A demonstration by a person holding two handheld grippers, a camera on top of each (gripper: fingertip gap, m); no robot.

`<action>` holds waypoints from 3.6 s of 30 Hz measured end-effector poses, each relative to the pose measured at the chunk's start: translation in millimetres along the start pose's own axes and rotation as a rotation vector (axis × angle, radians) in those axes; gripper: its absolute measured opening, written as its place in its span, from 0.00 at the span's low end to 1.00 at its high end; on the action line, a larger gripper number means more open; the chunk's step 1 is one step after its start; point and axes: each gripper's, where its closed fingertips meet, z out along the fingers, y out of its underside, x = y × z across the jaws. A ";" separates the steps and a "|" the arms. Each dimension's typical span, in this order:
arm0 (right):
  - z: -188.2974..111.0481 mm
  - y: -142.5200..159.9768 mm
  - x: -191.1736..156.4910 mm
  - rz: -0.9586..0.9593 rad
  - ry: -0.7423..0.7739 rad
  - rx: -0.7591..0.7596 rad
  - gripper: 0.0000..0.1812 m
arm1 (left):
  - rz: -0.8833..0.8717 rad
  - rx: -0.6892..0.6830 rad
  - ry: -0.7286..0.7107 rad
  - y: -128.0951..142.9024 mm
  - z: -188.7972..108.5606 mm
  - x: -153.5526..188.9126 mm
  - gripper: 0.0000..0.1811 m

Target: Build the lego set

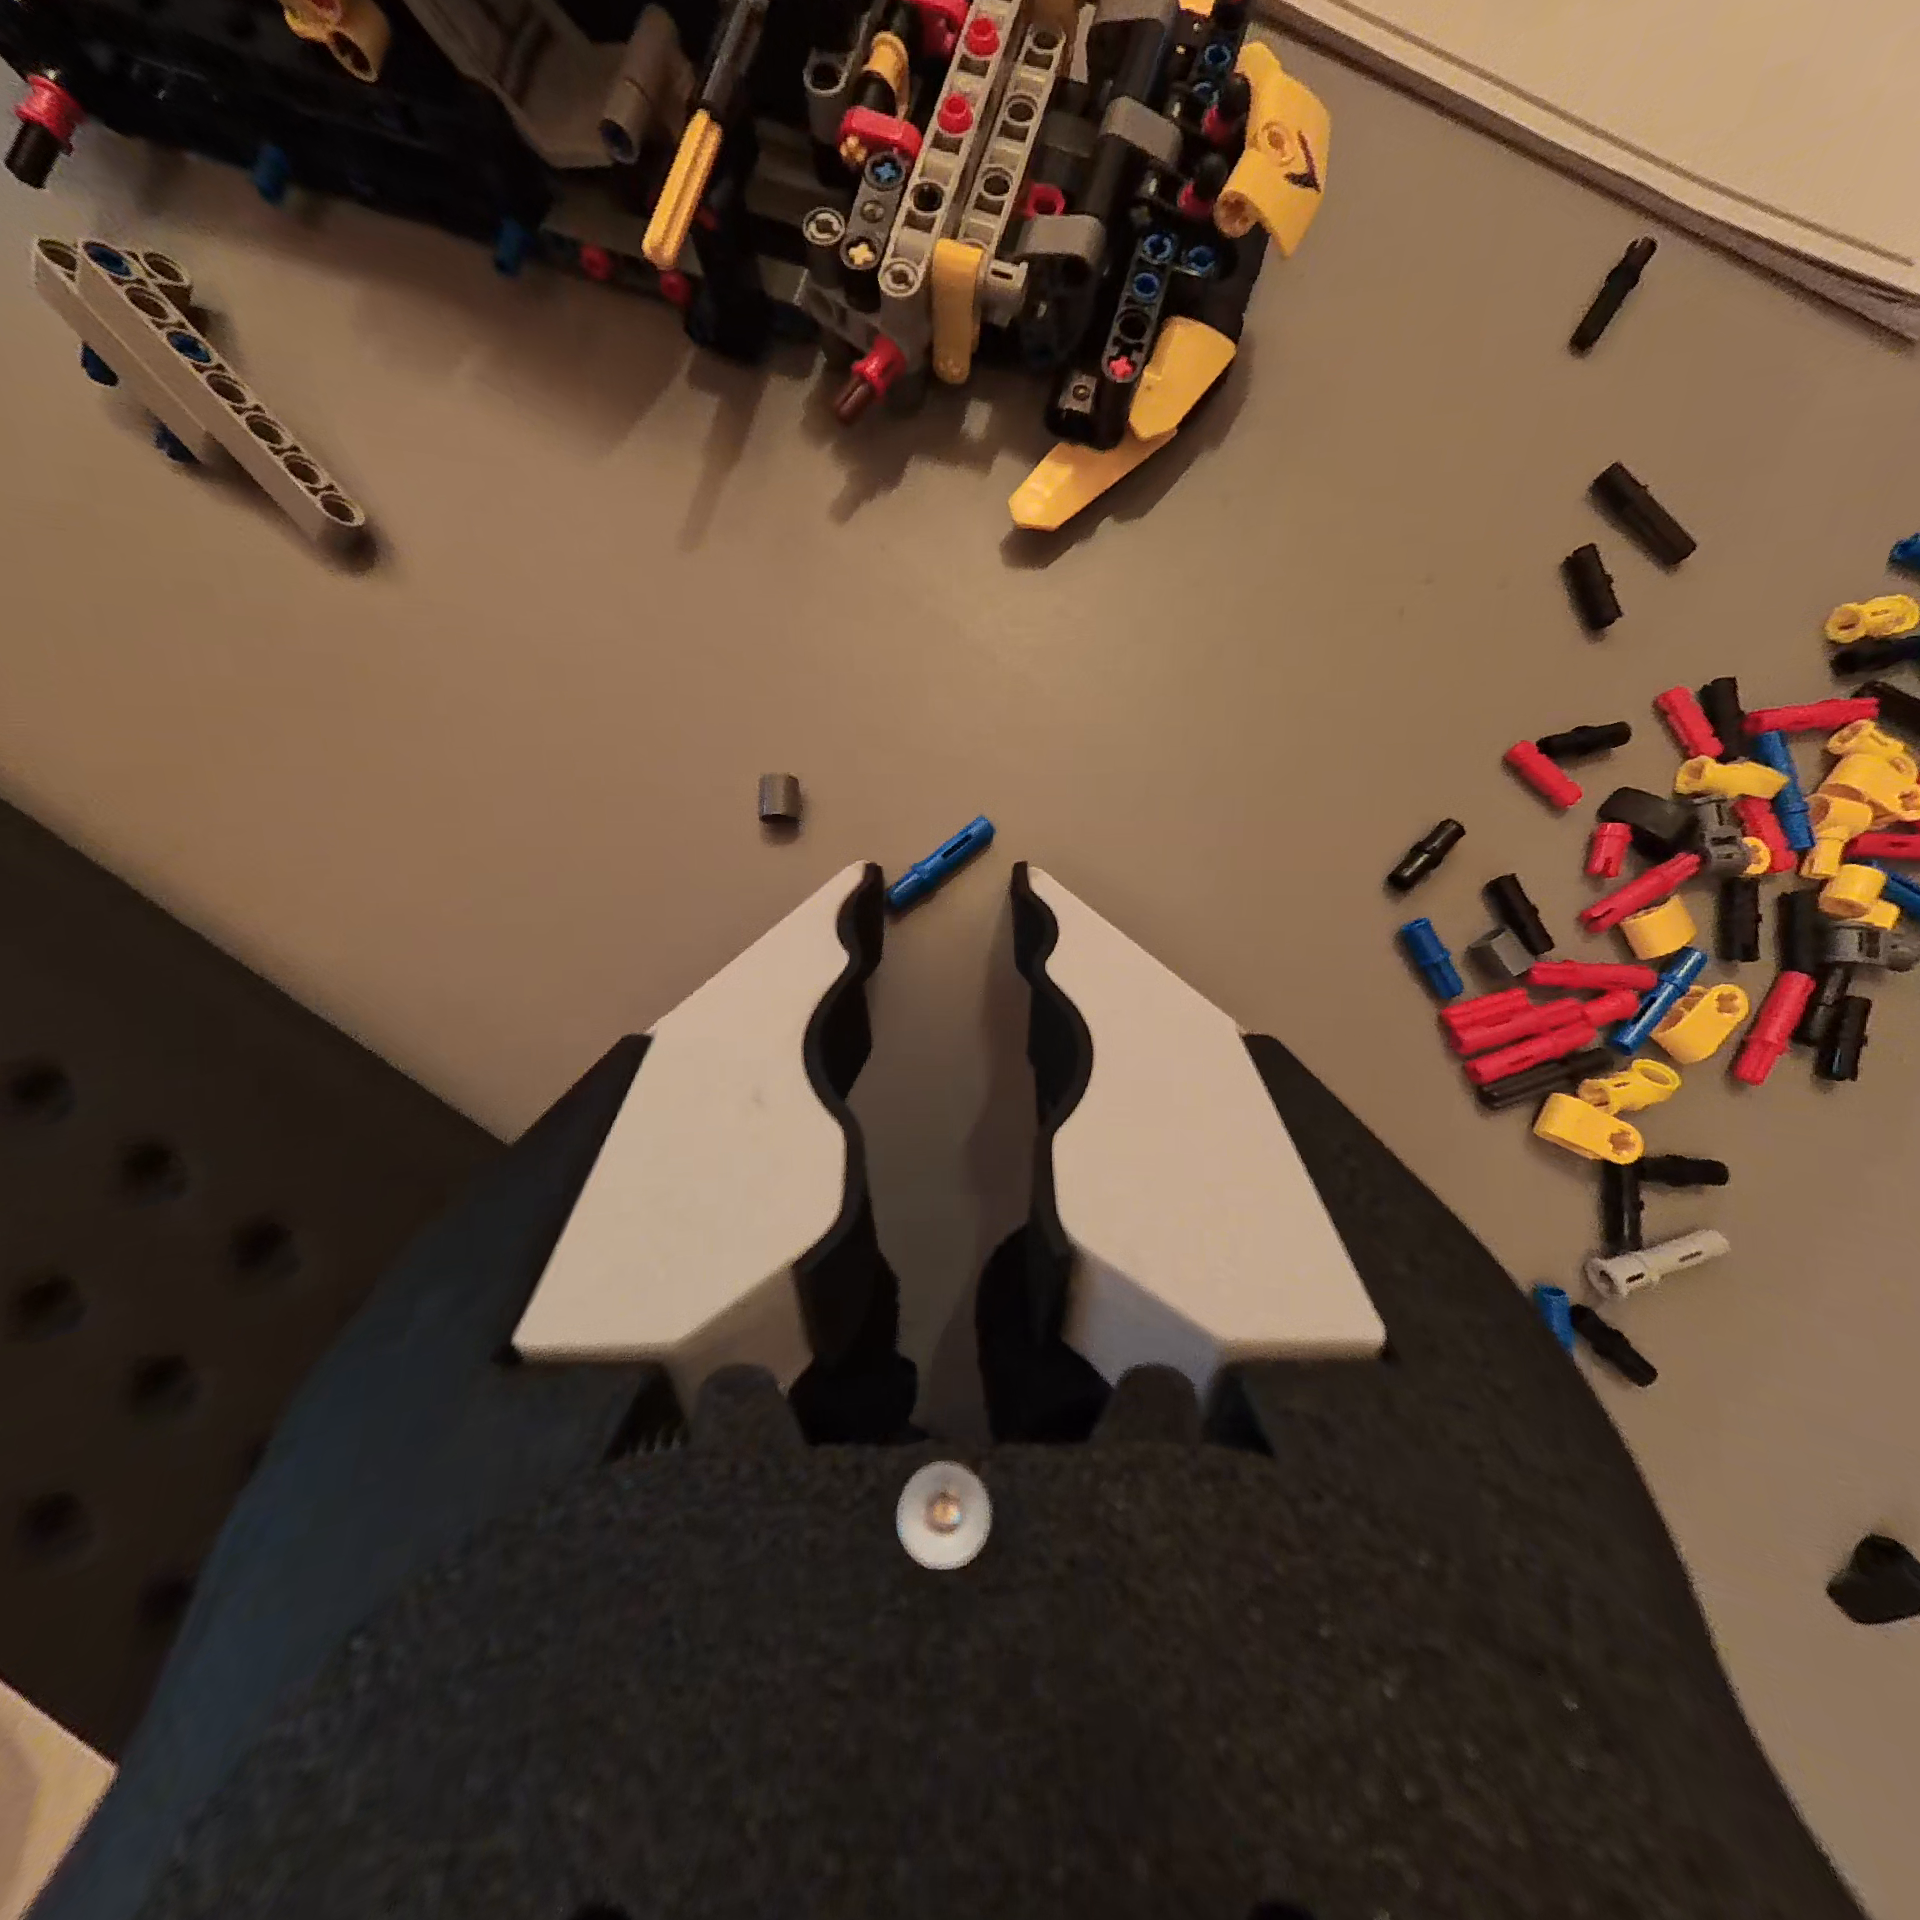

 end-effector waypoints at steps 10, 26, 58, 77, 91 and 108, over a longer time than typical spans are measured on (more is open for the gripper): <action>-1.0 1.5 9.0 0.019 -0.004 0.003 0.02 | 0.034 -0.055 0.047 11.1 7.6 14.9 0.15; 14.9 -155.6 75.5 -0.001 -0.115 0.478 0.02 | 0.097 -0.243 -0.130 45.4 19.3 -8.6 0.11; 37.7 -136.5 72.9 -0.001 -0.155 0.439 0.02 | 0.137 -0.803 -0.258 164.9 29.3 -35.2 0.00; 38.5 -140.4 67.8 0.000 -0.189 0.467 0.02 | 0.135 -0.784 -0.273 165.6 29.6 -35.3 0.00; 39.5 -139.4 66.2 0.000 -0.198 0.458 0.02 | 0.132 -0.781 -0.273 165.5 29.7 -35.4 0.00; 40.1 -139.4 65.1 0.000 -0.204 0.459 0.02 | 0.129 -0.777 -0.272 165.3 29.7 -35.4 0.00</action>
